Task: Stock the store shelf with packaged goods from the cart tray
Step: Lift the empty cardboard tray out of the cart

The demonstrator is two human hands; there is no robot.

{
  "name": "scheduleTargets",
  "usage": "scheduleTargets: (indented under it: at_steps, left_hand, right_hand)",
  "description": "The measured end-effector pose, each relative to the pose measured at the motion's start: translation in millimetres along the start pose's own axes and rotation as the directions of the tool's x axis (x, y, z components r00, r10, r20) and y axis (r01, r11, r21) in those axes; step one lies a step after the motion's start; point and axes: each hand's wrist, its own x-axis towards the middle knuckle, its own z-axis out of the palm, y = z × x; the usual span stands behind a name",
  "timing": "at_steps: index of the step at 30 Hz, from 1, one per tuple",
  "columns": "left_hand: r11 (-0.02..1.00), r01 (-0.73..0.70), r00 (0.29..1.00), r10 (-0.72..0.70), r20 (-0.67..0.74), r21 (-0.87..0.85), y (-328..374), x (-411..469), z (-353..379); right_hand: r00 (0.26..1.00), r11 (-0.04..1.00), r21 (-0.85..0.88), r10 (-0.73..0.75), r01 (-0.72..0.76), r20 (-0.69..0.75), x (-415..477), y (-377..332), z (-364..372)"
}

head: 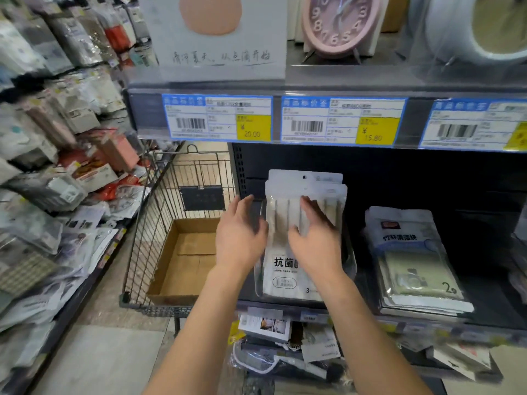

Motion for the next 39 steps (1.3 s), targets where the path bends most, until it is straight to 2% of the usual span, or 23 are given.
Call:
scheduleTargets:
  at_steps: [4, 9, 14, 18, 23, 30, 35, 39]
  left_hand:
    - [0.981, 0.079, 0.997, -0.074, -0.031, 0.176, -36, -14, -34]
    - [0.886, 0.29, 0.956, -0.281, -0.078, 0.363, -108, -55, -80]
    - [0.763, 0.463, 0.879, -0.461, -0.123, 0.451, -191, -104, -125]
    - [0.708, 0.531, 0.833, -0.537, -0.133, 0.465, -260, -131, -157]
    - [0.707, 0.553, 0.824, -0.542, -0.165, 0.441, -355, -139, -206]
    - [0.675, 0.555, 0.801, -0.591, -0.094, 0.485, -475, -125, -280]
    - [0.668, 0.527, 0.805, -0.591, -0.056, 0.526, -533, -85, -314]
    - [0.7, 0.443, 0.832, -0.553, 0.034, 0.561, -573, -31, -322]
  right_hand:
    - [0.938, 0.987, 0.058, -0.158, 0.147, 0.31, -9, -36, 31]
    - [0.777, 0.929, 0.126, -0.362, 0.349, 0.515, -36, -85, 95]
    - [0.596, 0.883, 0.109, -0.395, 0.457, 0.699, -75, -135, 184]
    - [0.503, 0.852, 0.074, -0.374, 0.519, 0.779, -110, -173, 249]
    - [0.504, 0.853, 0.009, -0.316, 0.521, 0.804, -150, -219, 348]
    - [0.486, 0.83, -0.076, -0.247, 0.553, 0.838, -179, -305, 455]
    - [0.535, 0.87, -0.126, -0.173, 0.477, 0.827, -160, -341, 507]
    - [0.597, 0.914, -0.168, -0.096, 0.37, 0.796, -123, -350, 548]
